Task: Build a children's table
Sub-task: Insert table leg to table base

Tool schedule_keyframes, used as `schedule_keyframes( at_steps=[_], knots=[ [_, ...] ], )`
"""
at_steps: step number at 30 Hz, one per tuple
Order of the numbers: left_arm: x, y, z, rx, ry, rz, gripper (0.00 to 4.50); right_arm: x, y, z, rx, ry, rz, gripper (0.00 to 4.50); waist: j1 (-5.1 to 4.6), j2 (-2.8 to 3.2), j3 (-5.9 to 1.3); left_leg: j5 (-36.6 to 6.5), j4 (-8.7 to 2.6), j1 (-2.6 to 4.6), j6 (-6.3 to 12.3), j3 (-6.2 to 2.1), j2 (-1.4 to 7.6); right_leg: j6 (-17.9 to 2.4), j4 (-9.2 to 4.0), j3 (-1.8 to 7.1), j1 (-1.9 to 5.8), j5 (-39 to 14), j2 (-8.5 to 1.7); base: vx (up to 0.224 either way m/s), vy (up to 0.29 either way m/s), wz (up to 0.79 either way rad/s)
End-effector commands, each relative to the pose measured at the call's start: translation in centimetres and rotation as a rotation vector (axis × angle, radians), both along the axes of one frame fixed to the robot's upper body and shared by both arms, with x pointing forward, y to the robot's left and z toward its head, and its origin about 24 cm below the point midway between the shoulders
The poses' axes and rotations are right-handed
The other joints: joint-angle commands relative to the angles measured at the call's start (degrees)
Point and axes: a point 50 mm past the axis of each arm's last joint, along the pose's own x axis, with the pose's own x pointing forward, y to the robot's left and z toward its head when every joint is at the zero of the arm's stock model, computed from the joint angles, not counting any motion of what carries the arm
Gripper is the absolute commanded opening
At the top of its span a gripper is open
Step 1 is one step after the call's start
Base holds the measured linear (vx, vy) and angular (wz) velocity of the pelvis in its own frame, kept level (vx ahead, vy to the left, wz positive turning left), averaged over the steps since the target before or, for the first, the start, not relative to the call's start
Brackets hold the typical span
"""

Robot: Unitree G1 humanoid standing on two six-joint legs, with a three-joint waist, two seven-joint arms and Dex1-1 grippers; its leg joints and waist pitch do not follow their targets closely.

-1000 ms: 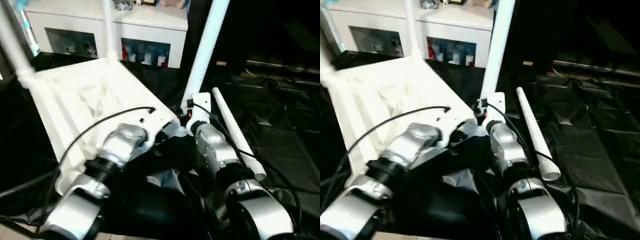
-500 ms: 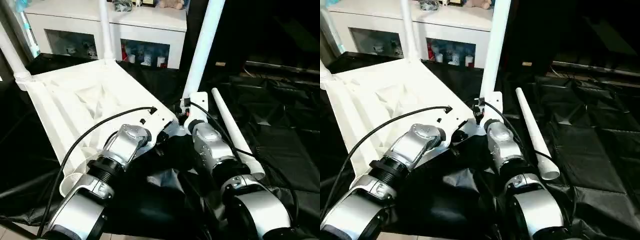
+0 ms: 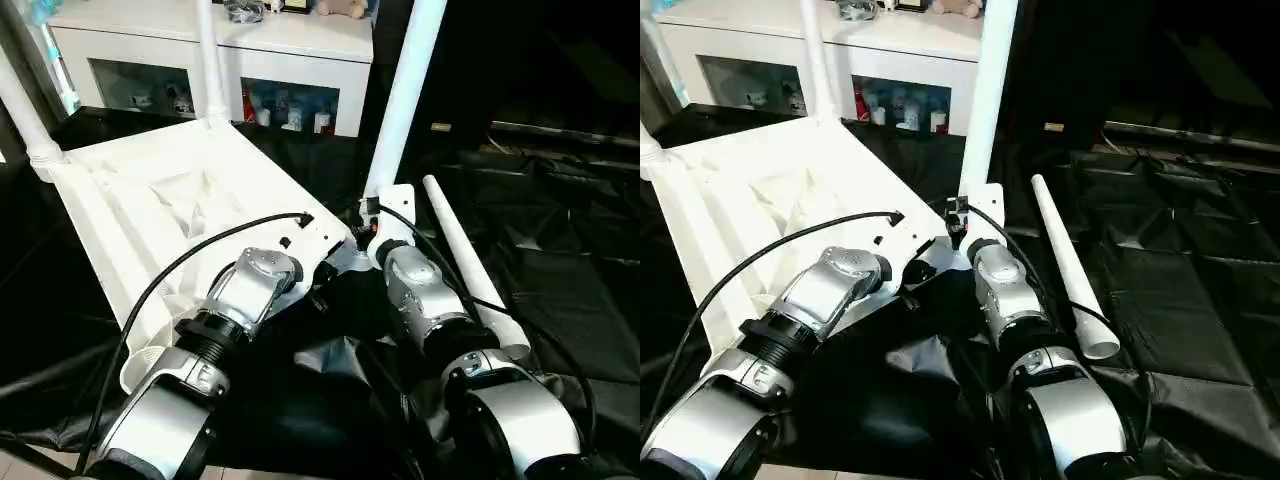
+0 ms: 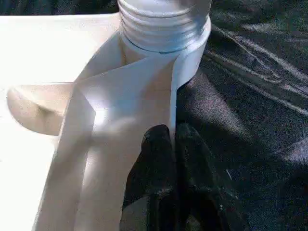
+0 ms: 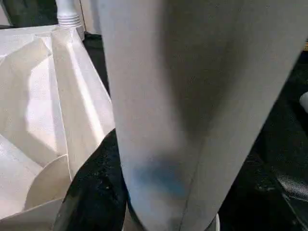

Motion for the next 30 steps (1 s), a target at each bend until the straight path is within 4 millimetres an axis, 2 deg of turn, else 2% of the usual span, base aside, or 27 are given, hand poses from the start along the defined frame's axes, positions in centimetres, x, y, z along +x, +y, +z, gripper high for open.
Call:
schedule_keyframes(
  at_steps=[1, 2, 4, 6, 7, 12, 15, 16, 17, 18, 20, 23, 26, 27, 30],
  knots=[
    [1.0, 0.5, 1.0, 0.031, -0.064, 0.066, 0.0, -3.0, 1.0, -5.2, -0.055, 0.232, 0.073, 1.91, -0.03, 1.12, -1.87, -25.71, -4.81, -0.05, -0.66, 0.17, -0.25, -5.62, -6.08, 1.82, 1.13, -26.9, -2.79, 0.0, 0.0, 0.0],
    [1.0, 0.5, 1.0, 0.027, -0.064, 0.066, 0.0, -3.0, 1.1, -5.2, -0.044, 0.231, 0.083, 2.26, -0.06, 0.95, -1.88, -25.84, -4.79, -0.05, -0.56, 0.19, -0.27, -5.45, -6.17, 1.82, 1.11, -27.4, -2.82, 0.0, 0.0, 0.0],
    [1.0, 0.4, 1.0, 0.024, -0.064, 0.064, 0.0, -3.0, 1.1, -5.2, -0.036, 0.228, 0.086, 2.61, -0.07, 1.03, -1.86, -25.81, -4.84, -0.11, -0.45, 0.16, -0.27, -5.24, -6.21, 1.81, 1.12, -27.8, -2.84, 0.0, 0.0, 0.0],
    [1.0, 0.4, 1.1, 0.021, -0.066, 0.058, 0.0, -2.9, 1.2, -5.0, -0.034, 0.221, 0.092, 2.67, -0.05, 1.07, -2.02, -25.18, -4.86, -0.15, -0.45, 0.18, -0.22, -5.4, -6.23, 1.87, 1.16, -27.19, -2.94, 0.0, 0.0, 0.0],
    [1.0, 0.4, 1.1, 0.019, -0.068, 0.054, 0.0, -2.9, 1.2, -5.0, -0.033, 0.218, 0.094, 2.96, -0.11, 0.87, -2.07, -23.9, -4.99, -0.5, -0.4, 0.16, -0.15, -5.65, -5.98, 1.86, 1.52, -25.45, -2.92, 0.0, 0.0, 0.0],
    [0.8, -0.1, 1.3, -0.003, -0.082, 0.004, 0.0, -2.7, 1.2, -4.6, -0.022, 0.195, 0.105, 3.28, -0.11, 0.95, -2.17, -21.24, -4.96, -0.52, -0.23, 0.49, -0.09, -7.41, -5.58, 2.04, 1.72, -20.64, -2.81, 0.0, 0.0, 0.0],
    [0.8, -0.4, 1.5, -0.012, -0.093, -0.019, 0.0, -2.4, 1.1, -4.1, -0.013, 0.165, 0.123, 3.48, -0.06, 1.15, -2.29, -19.06, -4.94, -0.66, -0.04, 0.62, -0.04, -8.73, -5.2, 2.16, 2.06, -16.92, -2.85, 0.0, 0.0, 0.0],
    [0.8, -0.5, 1.5, -0.012, -0.095, -0.024, 0.0, -2.3, 1.1, -3.9, -0.013, 0.153, 0.129, 3.52, 0.01, 1.07, -2.48, -17.4, -4.82, -0.74, 0.12, 0.72, -0.04, -9.39, -5.0, 2.2, 2.29, -14.34, -2.83, 0.0, 0.0, 0.0],
    [0.7, -0.5, 1.6, -0.01, -0.106, -0.043, 0.0, -2.2, 1.0, -3.6, -0.014, 0.135, 0.143, 3.82, 0.13, 0.98, -2.55, -15.12, -4.75, -0.81, 0.42, 0.82, 0.03, -10.26, -4.62, 2.22, 2.52, -10.84, -2.84, 0.0, 0.0, 0.0],
    [0.6, -0.6, 1.6, -0.005, -0.116, -0.064, 0.0, -2.0, 0.9, -3.3, -0.015, 0.114, 0.157, 3.82, 0.1, 0.89, -2.61, -14.11, -4.63, -0.83, 0.68, 0.89, -0.05, -10.63, -4.44, 2.19, 2.64, -9.59, -2.73, 0.0, 0.0, 0.0],
    [0.4, -0.5, 1.5, 0.001, -0.111, -0.091, 0.0, -1.6, 0.3, -2.1, -0.006, 0.058, 0.19, 3.96, 0.26, 1.09, -2.66, -11.16, -4.46, -0.85, 1.7, 1.06, -0.08, -11.65, -4.12, 2.24, 2.94, -6.04, -2.73, 0.0, 0.0, 0.0],
    [0.3, -0.3, 1.5, -0.004, -0.115, -0.106, 0.0, -1.4, -0.3, -1.3, 0.0, 0.023, 0.213, 4.33, 0.51, 1.02, -2.81, -7.41, -4.07, -0.83, 2.97, 1.27, -0.04, -13.12, -3.56, 2.26, 3.16, -0.54, -2.63, 0.0, 0.0, 0.0],
    [0.2, 0.0, 1.5, -0.003, -0.114, -0.133, 0.0, -1.5, -1.3, -0.4, 0.004, -0.013, 0.251, 4.47, 0.8, 1.08, -2.63, -6.38, -3.92, -0.86, 3.75, 1.36, -0.19, -13.52, -3.58, 2.25, 3.35, 0.0, -2.57, 0.0, 0.0, 0.0],
    [0.1, 0.2, 1.4, -0.005, -0.113, -0.142, 0.0, -1.7, -1.9, 0.1, -0.009, -0.036, 0.28, 4.47, 0.9, 1.06, -2.68, -6.72, -3.96, -0.82, 3.83, 1.39, -0.03, -13.68, -3.59, 2.3, 3.37, -1.16, -2.83, 0.0, 0.0, 0.0],
    [-0.1, 0.6, 1.4, -0.008, -0.11, -0.161, 0.0, -2.2, -3.0, 0.8, -0.029, -0.057, 0.33, 4.47, 1.24, 1.0, -2.54, -5.94, -3.89, -0.82, 3.99, 1.41, -0.03, -13.32, -3.65, 2.35, 3.42, -1.3, -2.71, 0.0, 0.0, 0.0]
  ],
)
